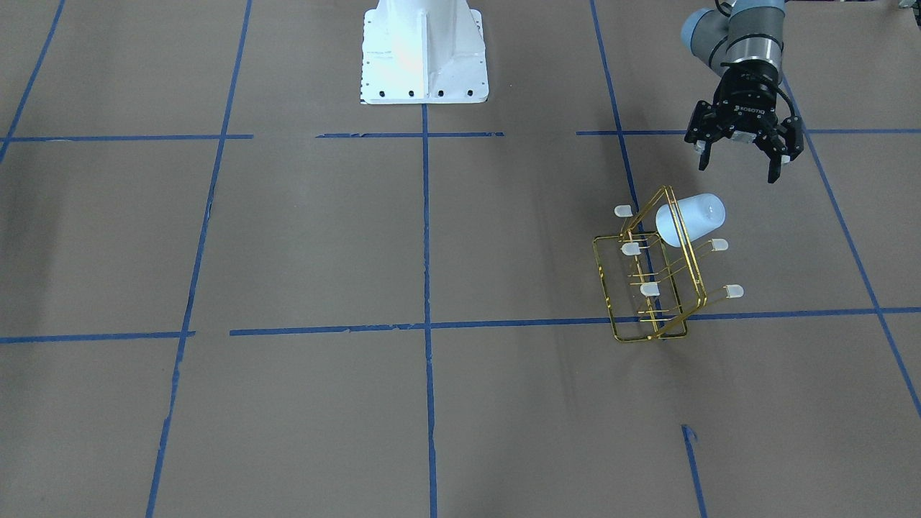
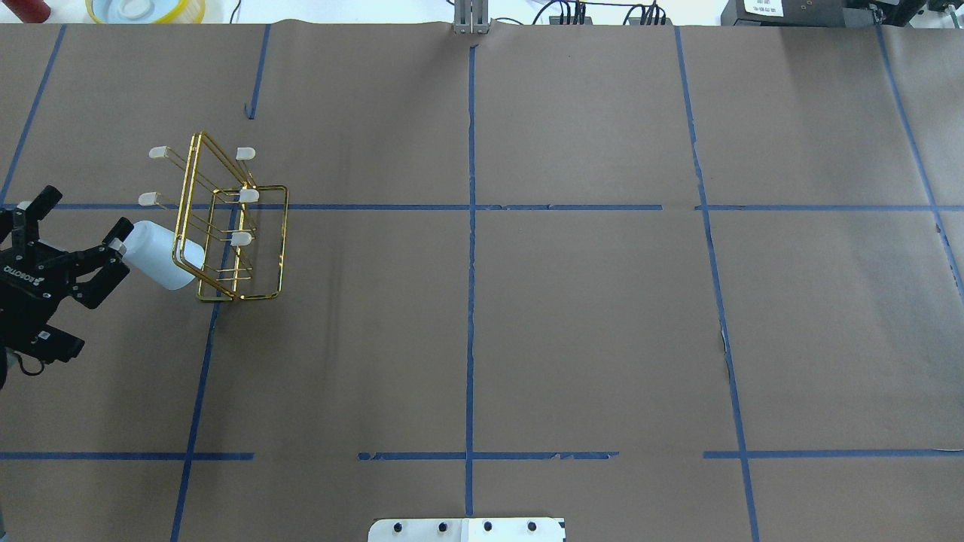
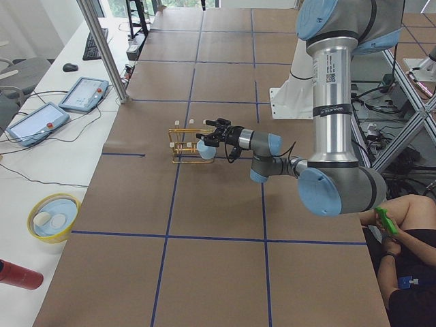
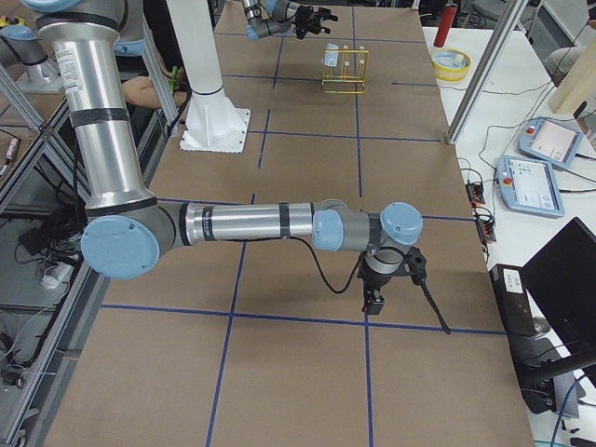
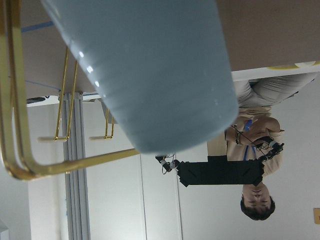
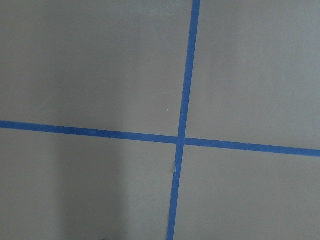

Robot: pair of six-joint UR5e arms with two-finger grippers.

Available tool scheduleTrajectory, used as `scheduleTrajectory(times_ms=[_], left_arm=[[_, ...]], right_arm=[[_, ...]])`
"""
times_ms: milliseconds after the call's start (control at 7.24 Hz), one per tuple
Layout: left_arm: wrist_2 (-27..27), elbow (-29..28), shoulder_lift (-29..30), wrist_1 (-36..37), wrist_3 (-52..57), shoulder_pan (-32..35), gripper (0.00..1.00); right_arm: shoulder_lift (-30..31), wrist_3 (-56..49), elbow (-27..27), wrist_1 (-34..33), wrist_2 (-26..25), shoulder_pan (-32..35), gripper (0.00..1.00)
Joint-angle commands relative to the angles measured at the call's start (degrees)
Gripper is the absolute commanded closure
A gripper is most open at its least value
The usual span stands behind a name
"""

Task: Hang cup on cup holder
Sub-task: 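Open the left gripper and pull it back from the hung cup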

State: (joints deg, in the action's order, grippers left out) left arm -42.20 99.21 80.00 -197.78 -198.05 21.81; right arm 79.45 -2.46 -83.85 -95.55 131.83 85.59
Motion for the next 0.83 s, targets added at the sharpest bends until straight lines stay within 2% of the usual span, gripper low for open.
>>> scheduleTrajectory(times_ms=[0,276,553,691], left_arm=[[-12.31,3.01,-3.01,0.11,15.59,6.72,0.0],[-24.98,3.01,-2.75,-0.07,32.73,16.47,0.0],[-36.75,-1.01,-2.04,0.2,41.83,25.26,0.0],[-40.99,-2.95,-0.91,1.16,46.48,29.04,0.0]], right_arm=[[0.0,0.0,0.0,-0.08,0.0,0.02,0.0],[0.0,0.0,0.0,0.01,0.0,0.02,0.0],[0.0,0.0,0.0,-0.08,0.0,0.02,0.0],[0.0,0.0,0.0,0.01,0.0,0.02,0.0]])
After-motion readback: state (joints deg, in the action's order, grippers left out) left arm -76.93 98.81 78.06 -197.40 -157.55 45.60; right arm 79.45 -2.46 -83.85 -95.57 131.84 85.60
